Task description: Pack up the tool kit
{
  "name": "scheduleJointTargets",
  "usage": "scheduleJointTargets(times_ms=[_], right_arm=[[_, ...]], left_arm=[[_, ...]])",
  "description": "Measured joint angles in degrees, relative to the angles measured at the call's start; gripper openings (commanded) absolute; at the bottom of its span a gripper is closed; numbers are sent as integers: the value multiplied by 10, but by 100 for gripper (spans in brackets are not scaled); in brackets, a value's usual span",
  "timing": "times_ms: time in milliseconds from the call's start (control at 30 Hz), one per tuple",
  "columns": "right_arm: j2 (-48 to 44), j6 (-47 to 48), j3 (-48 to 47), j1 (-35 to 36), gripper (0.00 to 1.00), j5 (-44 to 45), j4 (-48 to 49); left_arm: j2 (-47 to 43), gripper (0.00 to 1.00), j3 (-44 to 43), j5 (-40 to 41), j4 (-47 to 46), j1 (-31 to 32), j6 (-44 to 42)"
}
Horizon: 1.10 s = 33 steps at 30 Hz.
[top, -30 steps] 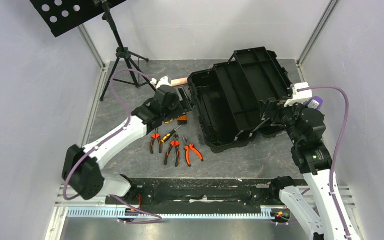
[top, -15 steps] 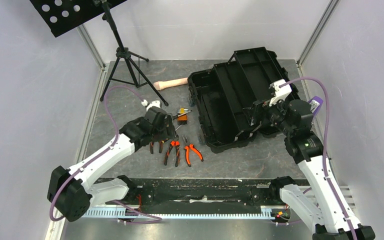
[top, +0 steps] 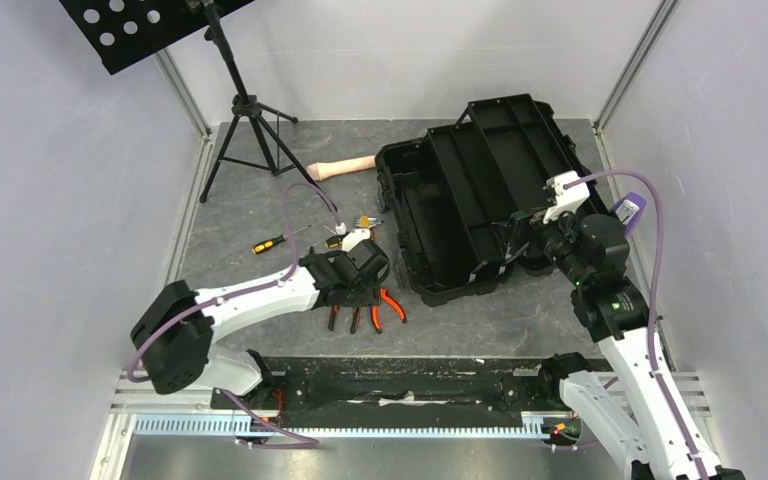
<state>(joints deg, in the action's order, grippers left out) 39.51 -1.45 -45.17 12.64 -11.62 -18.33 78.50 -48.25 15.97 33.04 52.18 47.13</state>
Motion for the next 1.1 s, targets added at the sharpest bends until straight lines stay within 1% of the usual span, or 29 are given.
scheduleJointTargets(times_ms=[233,433,500,633,667,833,1000,1100], right_arm=[[-40,1,28,7,88,32,2],[-74,22,33,36,88,92,2],[-86,27,33,41,88,110,2],[-114,35,36,46,89,147,4],[-120,37,38,47,89,155,5],[-156,43,63,54,90,207,10],[-172,45,88,58,91,241,16],[-183,45,106,59,93,264,20]], left_arm=[[64,45,-2,2,-20,15,36],[115,34,-7,-2,-31,16,54],[123,28,-17,-3,-34,15,60],[129,4,-22,-5,-37,15,66],[129,2,-22,-6,-37,15,67],[111,2,-22,8,-19,15,67],[53,2,-47,55,36,12,45],[12,2,-80,94,61,5,15]])
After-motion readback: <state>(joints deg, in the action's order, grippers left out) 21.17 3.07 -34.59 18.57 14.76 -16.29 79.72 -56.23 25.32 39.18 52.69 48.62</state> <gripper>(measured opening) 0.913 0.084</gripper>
